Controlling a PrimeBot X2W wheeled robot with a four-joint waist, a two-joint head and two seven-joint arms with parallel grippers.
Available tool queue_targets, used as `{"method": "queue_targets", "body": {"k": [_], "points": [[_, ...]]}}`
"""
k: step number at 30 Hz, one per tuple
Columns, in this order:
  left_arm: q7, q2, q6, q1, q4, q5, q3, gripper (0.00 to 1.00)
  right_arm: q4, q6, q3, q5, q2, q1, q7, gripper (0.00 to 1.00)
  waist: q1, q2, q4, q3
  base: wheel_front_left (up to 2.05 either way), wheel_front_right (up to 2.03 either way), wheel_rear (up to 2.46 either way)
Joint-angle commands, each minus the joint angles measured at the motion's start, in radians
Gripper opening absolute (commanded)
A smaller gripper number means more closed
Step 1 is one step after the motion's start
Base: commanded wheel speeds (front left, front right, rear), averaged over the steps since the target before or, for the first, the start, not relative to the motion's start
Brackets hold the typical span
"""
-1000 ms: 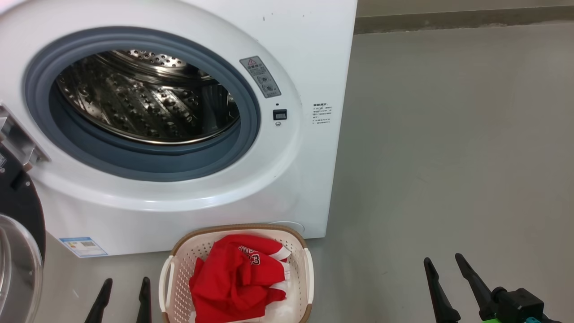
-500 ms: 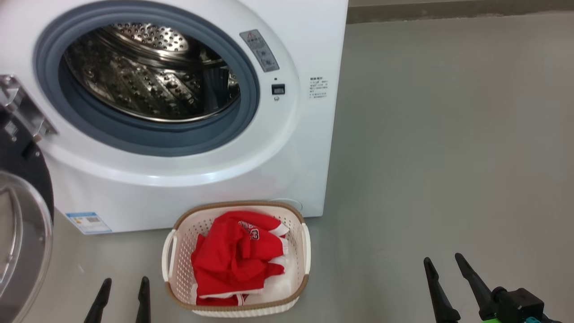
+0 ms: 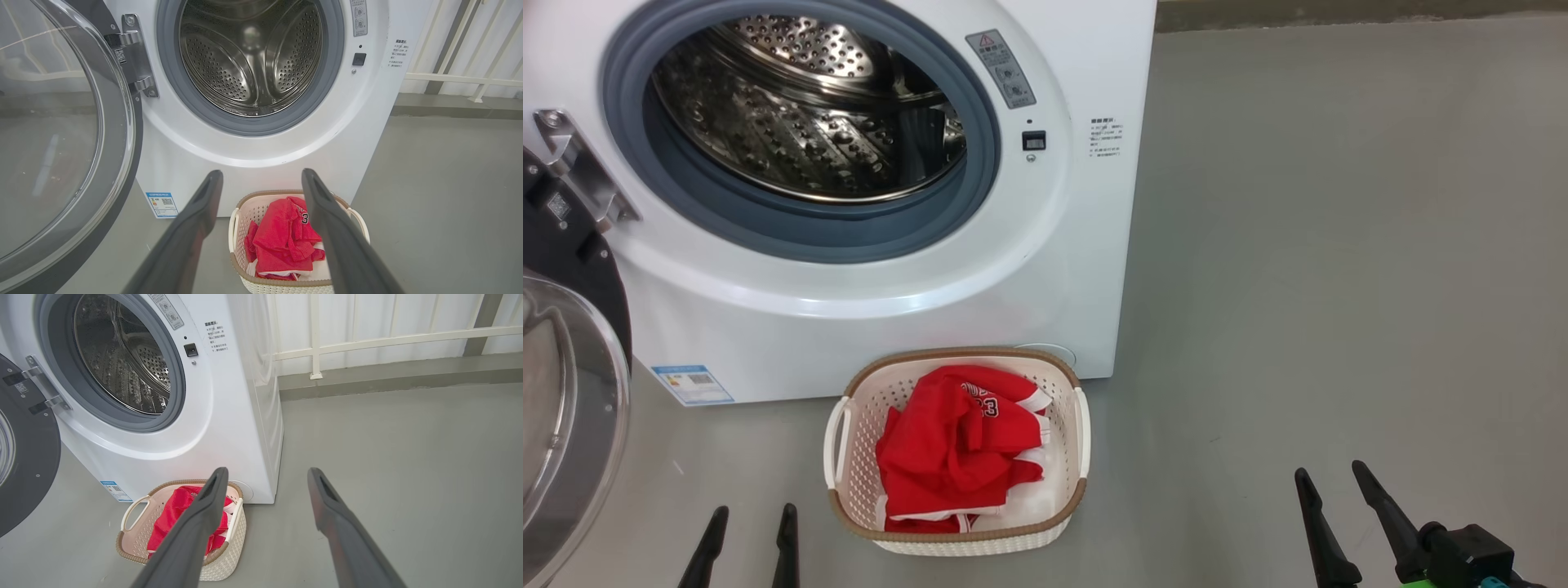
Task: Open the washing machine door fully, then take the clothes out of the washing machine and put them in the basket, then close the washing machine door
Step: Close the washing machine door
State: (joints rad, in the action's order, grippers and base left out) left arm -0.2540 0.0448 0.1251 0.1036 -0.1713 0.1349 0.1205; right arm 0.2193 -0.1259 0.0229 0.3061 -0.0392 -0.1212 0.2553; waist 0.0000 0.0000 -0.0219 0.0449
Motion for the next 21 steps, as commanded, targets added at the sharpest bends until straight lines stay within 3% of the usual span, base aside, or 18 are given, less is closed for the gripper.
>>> {"method": "queue_targets", "body": {"k": [1, 12, 21], "points": [[-0.008, 0.006, 0.005, -0.023, 0.026, 0.005, 0.029, 1.0, -0.027, -0.005, 0.021, -0.008, -0.011, 0.026, 0.006, 1.0, 0.0, 0.0, 0.002, 0.0, 0.0, 0.0, 0.0], [-0.008, 0.005, -0.004, -0.024, 0.009, 0.013, 0.022, 1.0, -0.022, -0.005, 0.029, -0.014, -0.011, 0.026, 0.006, 1.0, 0.0, 0.0, 0.033, -0.009, 0.0, 0.0, 0.0], [-0.008, 0.005, -0.062, -0.009, 0.009, 0.064, -0.018, 1.0, -0.004, -0.005, 0.062, -0.018, -0.02, 0.023, 0.006, 1.0, 0.0, 0.0, 0.158, -0.027, 0.0, 0.0, 0.0]]}}
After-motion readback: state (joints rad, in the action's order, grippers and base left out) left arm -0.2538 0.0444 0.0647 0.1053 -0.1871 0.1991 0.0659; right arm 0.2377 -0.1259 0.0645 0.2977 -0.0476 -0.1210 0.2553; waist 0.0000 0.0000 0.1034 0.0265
